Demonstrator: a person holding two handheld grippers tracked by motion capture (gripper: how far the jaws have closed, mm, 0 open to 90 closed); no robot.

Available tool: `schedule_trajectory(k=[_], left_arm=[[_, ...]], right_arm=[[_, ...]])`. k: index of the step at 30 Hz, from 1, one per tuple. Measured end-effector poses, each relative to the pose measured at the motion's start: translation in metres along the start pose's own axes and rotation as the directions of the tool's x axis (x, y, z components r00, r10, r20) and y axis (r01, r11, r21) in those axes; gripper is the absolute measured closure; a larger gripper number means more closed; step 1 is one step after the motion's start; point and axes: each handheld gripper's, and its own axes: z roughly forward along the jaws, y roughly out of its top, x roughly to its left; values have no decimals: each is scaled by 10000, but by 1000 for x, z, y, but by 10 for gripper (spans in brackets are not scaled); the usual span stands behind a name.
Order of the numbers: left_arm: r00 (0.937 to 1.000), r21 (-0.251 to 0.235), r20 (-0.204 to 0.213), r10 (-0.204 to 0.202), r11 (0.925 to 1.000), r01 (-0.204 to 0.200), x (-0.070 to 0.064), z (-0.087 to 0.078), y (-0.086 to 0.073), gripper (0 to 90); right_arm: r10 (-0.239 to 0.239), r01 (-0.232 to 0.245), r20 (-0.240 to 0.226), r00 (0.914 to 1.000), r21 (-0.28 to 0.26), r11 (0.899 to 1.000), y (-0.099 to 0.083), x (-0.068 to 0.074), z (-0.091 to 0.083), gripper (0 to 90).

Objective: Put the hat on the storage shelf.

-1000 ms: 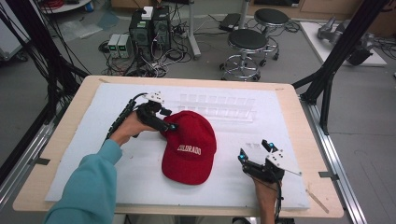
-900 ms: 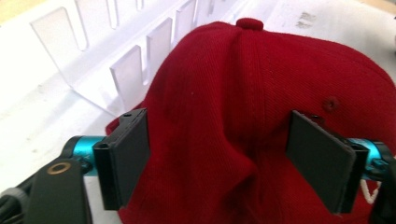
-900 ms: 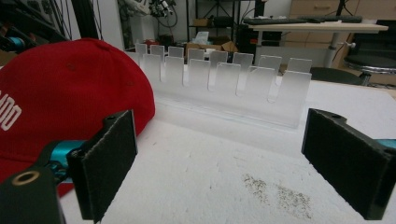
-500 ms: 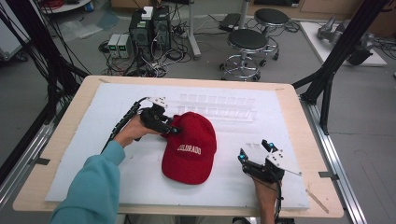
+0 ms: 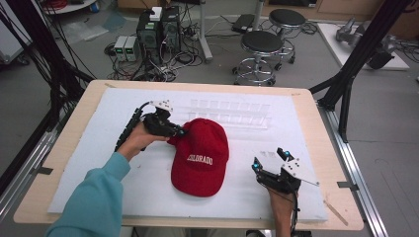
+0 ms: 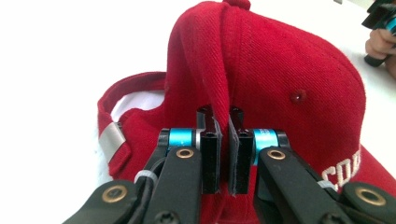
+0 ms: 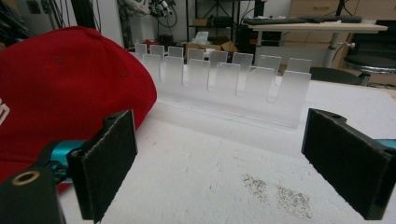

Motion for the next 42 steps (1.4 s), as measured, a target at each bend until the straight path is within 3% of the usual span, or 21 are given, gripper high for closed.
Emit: schedule_trajectory(k=[5, 7, 20, 25, 35, 42], left_arm=[[9998, -397, -187, -68, 9992, 60, -4, -12, 2, 857], [9997, -725, -236, -97, 9973, 80, -5, -19, 5, 858], [9947, -1760, -983, -286, 9843, 109, -6, -66, 9, 861], [9928, -1795, -1182, -178, 9838, -37, -11, -77, 10, 861], [9889, -1691, -1430, 404, 9835, -646, -30, -87, 13, 861], [9888, -1559, -1425, 439, 9855, -662, -34, -89, 14, 861]], right_arm=[[-32, 32, 9, 10000, 13, 10000, 0, 0, 0, 94], [-37, 37, 24, 10000, -4, 10000, 0, 0, 0, 94], [107, -107, 29, 9999, 107, 9999, 1, -1, 1, 94], [175, -176, 7, 9998, 245, 9995, 1, -2, 2, 94], [220, -217, -79, 9997, 429, 9988, 4, -2, 3, 94], [413, -403, -355, 9985, 295, 9988, 23, 1, -1, 93]])
